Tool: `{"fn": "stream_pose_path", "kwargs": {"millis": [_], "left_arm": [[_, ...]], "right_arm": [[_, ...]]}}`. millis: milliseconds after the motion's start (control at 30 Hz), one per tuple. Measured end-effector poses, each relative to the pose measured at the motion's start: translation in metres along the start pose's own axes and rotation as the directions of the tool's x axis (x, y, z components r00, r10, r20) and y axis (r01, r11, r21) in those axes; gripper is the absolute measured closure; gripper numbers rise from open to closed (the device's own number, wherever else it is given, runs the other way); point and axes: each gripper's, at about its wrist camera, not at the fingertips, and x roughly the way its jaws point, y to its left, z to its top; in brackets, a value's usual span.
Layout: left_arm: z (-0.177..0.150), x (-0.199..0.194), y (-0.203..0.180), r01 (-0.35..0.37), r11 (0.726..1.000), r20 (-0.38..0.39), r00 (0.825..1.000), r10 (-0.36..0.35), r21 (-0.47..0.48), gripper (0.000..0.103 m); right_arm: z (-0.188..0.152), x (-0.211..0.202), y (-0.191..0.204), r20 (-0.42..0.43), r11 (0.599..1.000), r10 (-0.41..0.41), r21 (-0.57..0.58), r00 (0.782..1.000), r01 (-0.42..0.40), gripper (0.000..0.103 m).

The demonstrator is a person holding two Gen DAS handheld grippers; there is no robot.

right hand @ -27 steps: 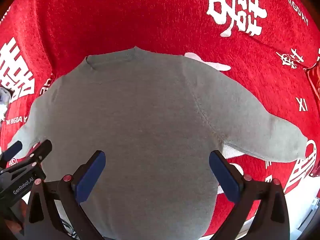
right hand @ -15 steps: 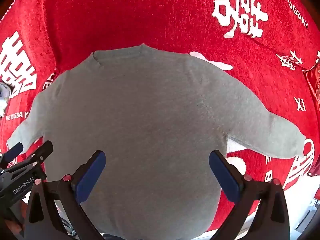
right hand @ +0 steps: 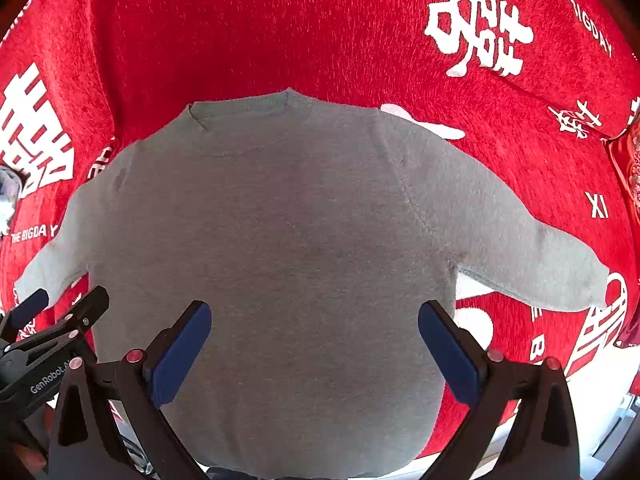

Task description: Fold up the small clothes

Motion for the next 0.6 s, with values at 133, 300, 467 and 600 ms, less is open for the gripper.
{"fn": "stream_pose_path", "kwargs": {"millis": [133,300,467,600], "left_arm": [[0.0017,-0.0008,-0.0012,-0.004,1.0,0.006,1.0,0.004,0.011,0.0],[0.0002,-0.0005,-0.0001,0.0,1.0,0.009,1.0,0.0,0.007,0.0],[-0.0003,-0.0007,0.0009,-0.001,1.0,0.008,1.0,0.001,0.003,0.0],[-0.0018,-0.0012,0.0009,-0.003,1.0,0.01,1.0,0.003,0.002,0.0]], "right_arm": [[-0.0012,-0.0009,0.0,-0.001,1.0,-0.001,-0.002,1.0,0.001,0.0],[0.0003,-0.0001,0.0016,-0.003,1.0,-0.006,-0.004,1.0,0.006,0.0],[0.0006,0.0002,0.0023,-0.004,1.0,-0.005,-0.005,1.0,0.005,0.0],[0.0007,-0.0001,0.0023,-0.003,1.0,-0.005,-0.008,1.0,0.005,0.0]]}}
